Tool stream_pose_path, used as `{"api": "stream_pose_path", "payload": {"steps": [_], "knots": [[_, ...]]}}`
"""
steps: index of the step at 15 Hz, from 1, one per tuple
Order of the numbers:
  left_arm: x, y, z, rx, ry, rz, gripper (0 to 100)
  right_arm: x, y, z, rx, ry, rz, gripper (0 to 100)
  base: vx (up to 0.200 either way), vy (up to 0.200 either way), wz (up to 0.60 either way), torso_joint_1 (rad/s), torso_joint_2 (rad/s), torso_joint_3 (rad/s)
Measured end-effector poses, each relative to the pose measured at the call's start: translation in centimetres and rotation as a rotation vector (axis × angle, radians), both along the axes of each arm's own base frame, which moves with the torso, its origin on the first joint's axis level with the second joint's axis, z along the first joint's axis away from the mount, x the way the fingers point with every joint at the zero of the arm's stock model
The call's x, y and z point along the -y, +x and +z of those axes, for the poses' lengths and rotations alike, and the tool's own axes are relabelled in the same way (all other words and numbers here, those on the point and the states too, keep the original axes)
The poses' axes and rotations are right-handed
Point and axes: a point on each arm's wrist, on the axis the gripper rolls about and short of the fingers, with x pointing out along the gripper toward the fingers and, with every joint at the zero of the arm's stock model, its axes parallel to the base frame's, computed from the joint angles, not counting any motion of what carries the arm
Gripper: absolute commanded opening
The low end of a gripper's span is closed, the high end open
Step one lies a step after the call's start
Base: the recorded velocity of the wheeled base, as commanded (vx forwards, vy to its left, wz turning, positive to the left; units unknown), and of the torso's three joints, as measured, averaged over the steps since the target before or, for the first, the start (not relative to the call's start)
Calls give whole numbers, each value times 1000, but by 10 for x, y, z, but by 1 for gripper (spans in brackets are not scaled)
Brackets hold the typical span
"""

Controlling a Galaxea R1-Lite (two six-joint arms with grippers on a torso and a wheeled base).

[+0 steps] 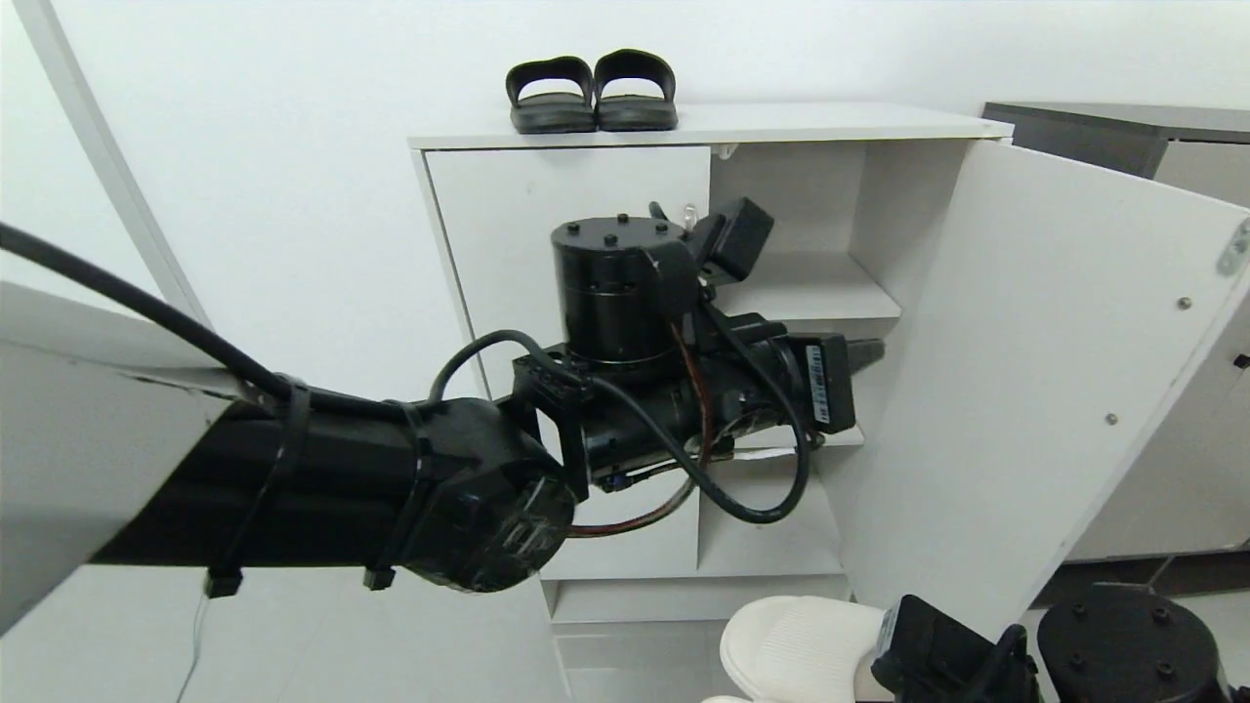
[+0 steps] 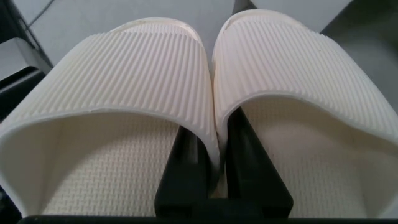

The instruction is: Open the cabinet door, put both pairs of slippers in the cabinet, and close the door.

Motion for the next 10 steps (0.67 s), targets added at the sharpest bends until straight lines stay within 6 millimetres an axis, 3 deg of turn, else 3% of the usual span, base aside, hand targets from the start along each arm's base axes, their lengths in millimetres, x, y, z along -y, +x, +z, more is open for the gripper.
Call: {"api": "stream_pose_path", "payload": {"steps": [3,5,10], "knots": [[-35,-2,6,2,2,59,0,-2,11,7,20,35,-62,0,0,0,0,0,0,0],[-68,-9,19,16,-11,117,0,-5,26,14,50,64,-193,0,0,0,0,0,0,0],[-156,-52,47,38,62,383,0,-35,67,36,98,216,-565,0,0,0,0,0,0,0]]}}
